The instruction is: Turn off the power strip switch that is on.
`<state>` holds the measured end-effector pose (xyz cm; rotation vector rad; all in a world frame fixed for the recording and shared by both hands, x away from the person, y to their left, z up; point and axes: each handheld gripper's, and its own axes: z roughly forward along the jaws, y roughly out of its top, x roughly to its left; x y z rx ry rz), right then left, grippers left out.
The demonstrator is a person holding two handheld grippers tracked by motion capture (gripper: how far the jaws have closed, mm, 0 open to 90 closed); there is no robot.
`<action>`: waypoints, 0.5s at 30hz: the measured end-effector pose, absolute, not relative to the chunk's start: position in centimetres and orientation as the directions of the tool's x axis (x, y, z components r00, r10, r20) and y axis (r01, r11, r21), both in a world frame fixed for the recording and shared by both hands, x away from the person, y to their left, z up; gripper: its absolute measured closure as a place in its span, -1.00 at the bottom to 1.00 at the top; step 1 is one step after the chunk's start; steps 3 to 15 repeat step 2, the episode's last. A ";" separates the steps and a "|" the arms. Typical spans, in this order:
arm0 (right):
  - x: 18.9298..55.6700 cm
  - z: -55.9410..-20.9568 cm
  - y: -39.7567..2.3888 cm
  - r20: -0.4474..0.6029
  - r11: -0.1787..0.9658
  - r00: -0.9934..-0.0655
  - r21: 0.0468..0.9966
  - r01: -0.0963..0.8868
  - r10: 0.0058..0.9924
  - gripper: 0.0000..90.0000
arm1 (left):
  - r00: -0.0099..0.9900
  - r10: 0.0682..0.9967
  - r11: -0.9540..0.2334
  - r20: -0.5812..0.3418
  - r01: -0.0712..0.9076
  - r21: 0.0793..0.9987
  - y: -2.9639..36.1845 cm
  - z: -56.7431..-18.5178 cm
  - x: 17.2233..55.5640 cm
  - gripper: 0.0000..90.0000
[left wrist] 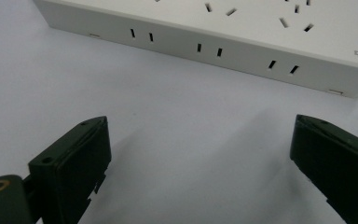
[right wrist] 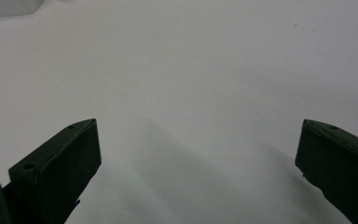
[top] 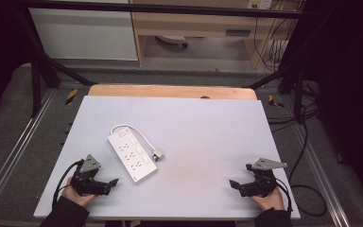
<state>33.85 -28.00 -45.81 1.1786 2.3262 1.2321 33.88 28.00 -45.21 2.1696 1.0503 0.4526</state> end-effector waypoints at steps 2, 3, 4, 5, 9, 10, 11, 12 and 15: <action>33.9 -45.8 -28.0 0.138 0.314 -0.638 0.780 0.541 0.757 -0.98 | 0.615 0.788 -0.447 0.017 0.554 0.702 28.0 -45.2 33.9 -0.89; 33.9 -45.8 -28.0 0.138 0.314 -0.638 0.780 0.541 0.757 -0.98 | 0.615 0.788 -0.447 0.017 0.554 0.702 28.0 -45.2 33.9 -0.89; 33.9 -45.8 -28.0 0.138 0.314 -0.638 0.780 0.541 0.757 -0.98 | 0.615 0.788 -0.447 0.017 0.554 0.702 28.0 -45.2 33.9 -0.89; 33.9 -45.8 -28.0 0.138 0.314 -0.638 0.780 0.541 0.757 -0.98 | 0.615 0.788 -0.447 0.017 0.554 0.702 28.0 -45.2 33.9 -0.89; 33.9 -45.8 -28.0 0.138 0.314 -0.638 0.780 0.541 0.757 -0.98 | 0.615 0.788 -0.447 0.017 0.554 0.702 28.0 -45.2 33.9 -0.89; 33.9 -45.8 -28.0 0.138 0.314 -0.638 0.780 0.541 0.757 -0.98 | 0.615 0.788 -0.447 0.017 0.554 0.702 28.0 -45.2 33.9 -0.89; 33.9 -45.8 -28.0 0.138 0.314 -0.638 0.780 0.541 0.757 -0.98 | 0.615 0.788 -0.447 0.017 0.554 0.702 28.0 -45.2 33.9 -0.89; 33.9 -45.8 -28.0 0.138 0.314 -0.638 0.780 0.541 0.757 -0.98 | 0.615 0.788 -0.447 0.017 0.554 0.702 28.0 -45.2 33.9 -0.89; 33.9 -45.8 -28.0 0.138 0.314 -0.638 0.780 0.541 0.757 -0.98 | 0.615 0.788 -0.447 0.017 0.554 0.702 28.0 -45.2 33.9 -0.89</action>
